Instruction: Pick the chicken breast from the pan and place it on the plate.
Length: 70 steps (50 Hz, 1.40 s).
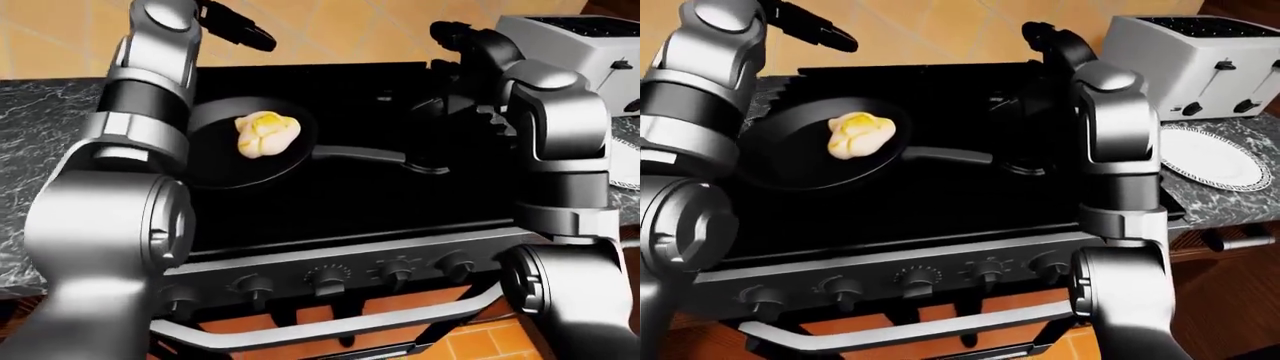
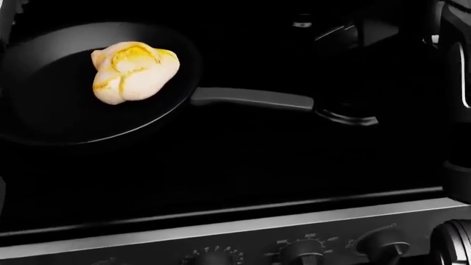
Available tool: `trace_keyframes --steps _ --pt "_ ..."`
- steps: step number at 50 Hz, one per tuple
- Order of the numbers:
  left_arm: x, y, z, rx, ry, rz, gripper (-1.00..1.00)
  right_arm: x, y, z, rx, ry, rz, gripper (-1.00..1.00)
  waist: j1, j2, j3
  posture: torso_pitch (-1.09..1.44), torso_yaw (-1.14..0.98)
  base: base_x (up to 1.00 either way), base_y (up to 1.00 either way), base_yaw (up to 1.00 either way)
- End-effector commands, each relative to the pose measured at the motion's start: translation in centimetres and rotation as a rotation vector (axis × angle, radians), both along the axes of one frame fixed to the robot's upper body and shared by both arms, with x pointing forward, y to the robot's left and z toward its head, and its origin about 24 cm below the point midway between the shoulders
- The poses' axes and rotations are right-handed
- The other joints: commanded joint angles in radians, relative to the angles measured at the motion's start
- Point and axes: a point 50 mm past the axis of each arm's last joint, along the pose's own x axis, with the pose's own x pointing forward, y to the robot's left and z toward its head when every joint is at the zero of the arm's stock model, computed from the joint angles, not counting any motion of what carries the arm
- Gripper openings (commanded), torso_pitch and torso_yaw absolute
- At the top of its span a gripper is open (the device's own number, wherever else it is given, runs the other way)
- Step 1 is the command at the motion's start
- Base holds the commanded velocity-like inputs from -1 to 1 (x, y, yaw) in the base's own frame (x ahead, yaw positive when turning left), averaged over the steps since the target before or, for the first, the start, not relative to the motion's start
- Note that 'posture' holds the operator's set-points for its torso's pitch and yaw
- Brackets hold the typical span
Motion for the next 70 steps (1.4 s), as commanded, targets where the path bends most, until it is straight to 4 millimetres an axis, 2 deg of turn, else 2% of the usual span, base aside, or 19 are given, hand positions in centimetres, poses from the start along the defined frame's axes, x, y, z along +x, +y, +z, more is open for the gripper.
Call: trace_keyframes --steps 1,5,16,26,30,50,70 --pt "-0.8 -0.7 2.7 0.082 -0.044 -0.023 1.00 -0.7 -0.1 2.6 -0.010 -0.105 -0.004 1.00 -0.001 0.001 -0.033 0.00 0.00 0.00 0.00 0.00" --pt "-0.7 -1.6 2.4 0.227 -0.027 -0.076 1.00 -0.5 0.0 2.5 -0.011 -0.103 -0.001 1.00 0.004 0.001 -0.032 0.00 0.00 0.00 0.00 0.00" --pt "-0.3 -3.6 0.9 0.481 0.048 -0.193 1.00 -0.4 0.2 2.7 -0.016 -0.103 0.008 1.00 0.006 -0.004 -0.038 0.00 0.00 0.00 0.00 0.00" --pt "0.0 -4.2 -0.5 0.606 0.135 -0.209 1.00 -0.4 0.2 2.7 -0.019 -0.102 0.010 1.00 0.004 0.000 -0.044 0.00 0.00 0.00 0.00 0.00" --pt "0.0 -4.5 -0.4 0.623 0.144 -0.212 1.00 -0.4 0.2 2.7 -0.019 -0.104 0.011 1.00 0.002 0.002 -0.047 0.00 0.00 0.00 0.00 0.00" --pt "0.2 -2.6 -1.7 0.796 0.345 -0.158 1.00 -0.4 0.2 2.5 -0.016 -0.102 0.015 1.00 0.000 0.002 -0.056 0.00 0.00 0.00 0.00 0.00" --pt "0.3 -2.8 -3.4 0.878 0.490 -0.199 1.00 -0.4 0.2 2.5 -0.015 -0.102 0.016 1.00 0.000 0.001 -0.050 0.00 0.00 0.00 0.00 0.00"
